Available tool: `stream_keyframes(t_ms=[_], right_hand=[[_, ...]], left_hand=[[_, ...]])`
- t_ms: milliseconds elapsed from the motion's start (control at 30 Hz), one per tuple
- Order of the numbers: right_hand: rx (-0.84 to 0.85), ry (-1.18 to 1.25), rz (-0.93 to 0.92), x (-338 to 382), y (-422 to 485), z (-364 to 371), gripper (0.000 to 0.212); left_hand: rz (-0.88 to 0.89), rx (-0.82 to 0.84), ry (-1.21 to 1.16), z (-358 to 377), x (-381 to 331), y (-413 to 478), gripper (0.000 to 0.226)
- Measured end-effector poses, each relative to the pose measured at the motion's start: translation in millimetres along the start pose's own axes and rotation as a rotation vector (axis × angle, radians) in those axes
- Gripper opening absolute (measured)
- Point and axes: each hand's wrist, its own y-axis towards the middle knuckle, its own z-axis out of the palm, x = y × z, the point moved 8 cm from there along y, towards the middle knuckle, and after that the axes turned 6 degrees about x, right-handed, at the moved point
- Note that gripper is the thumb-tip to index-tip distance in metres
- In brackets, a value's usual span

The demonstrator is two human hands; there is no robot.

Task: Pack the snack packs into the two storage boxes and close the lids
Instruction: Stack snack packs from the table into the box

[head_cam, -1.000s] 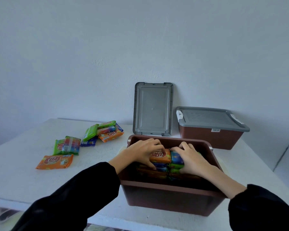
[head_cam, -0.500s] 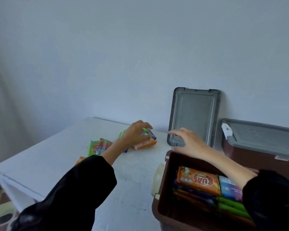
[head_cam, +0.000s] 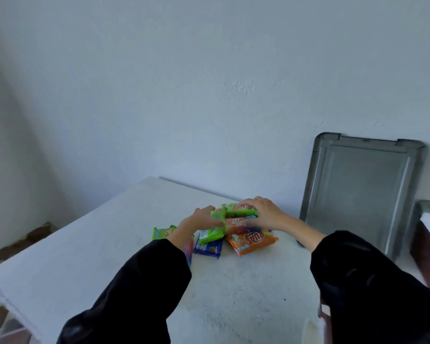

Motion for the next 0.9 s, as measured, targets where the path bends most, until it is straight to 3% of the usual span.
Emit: stream_keyframes(t_ms=[267,400,600,767,900], right_hand=[[0.162,-0.065,-0.064,-11.1,29.3,41.5,0.054],[0.219,-0.100,-0.003,-21.6,29.7,44.8,0.060],[0.311,-0.141,-0.025,-13.5,19.9,40.8,0.067],[0.209,-0.091,-0.058,-6.2,15.4,24.7,0.076],[0.108,-0.047,-0.007,-9.6,-8.6,-13.7,0.081]], left_hand=[[-0.044,-0.010,-0.154,10.6,14.9,19.6,0.081],[-0.049,-0.080,-0.144,3.0,14.0,15.2,0.071],[-0.068,-0.108,0.002,1.5,14.0,8.6,0.077],[-0.071,-0.176,0.012,-2.7,10.4,0.9,0.080],[0.024,-0.236,0.010,-26.6,-16.8,-12.9,0.082]])
